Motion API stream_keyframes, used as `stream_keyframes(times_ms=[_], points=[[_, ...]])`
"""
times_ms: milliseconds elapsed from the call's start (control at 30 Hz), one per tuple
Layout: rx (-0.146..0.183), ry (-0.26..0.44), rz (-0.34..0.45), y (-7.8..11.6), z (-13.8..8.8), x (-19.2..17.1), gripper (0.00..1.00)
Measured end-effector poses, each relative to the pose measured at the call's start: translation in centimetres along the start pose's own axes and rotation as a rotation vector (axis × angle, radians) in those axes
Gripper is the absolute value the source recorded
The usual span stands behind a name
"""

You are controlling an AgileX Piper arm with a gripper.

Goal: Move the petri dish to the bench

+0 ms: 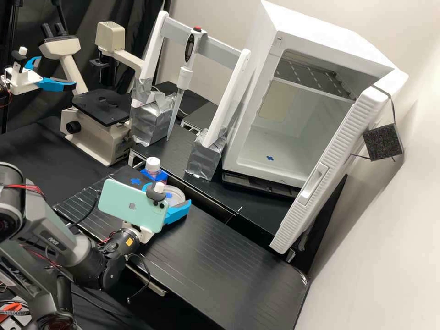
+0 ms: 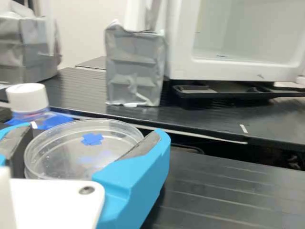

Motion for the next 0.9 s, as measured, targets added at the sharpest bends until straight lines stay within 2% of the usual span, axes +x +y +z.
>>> stream_keyframes(times_ms=[200, 233, 700, 833, 900], points=[[-0.001, 0.004, -0.004, -0.13, -0.01, 0.16, 0.0], [0.001, 0.007, -0.007, -0.18, -0.05, 0.19, 1.0], [0.0, 0.01, -0.014, -0.31, -0.02, 0.28, 1.0], [-0.011, 0.021, -0.008, -0.15, -0.28, 0.1, 1.0], [-0.003, 0.027, 0.002, 0.12, -0.5, -0.22, 1.0]])
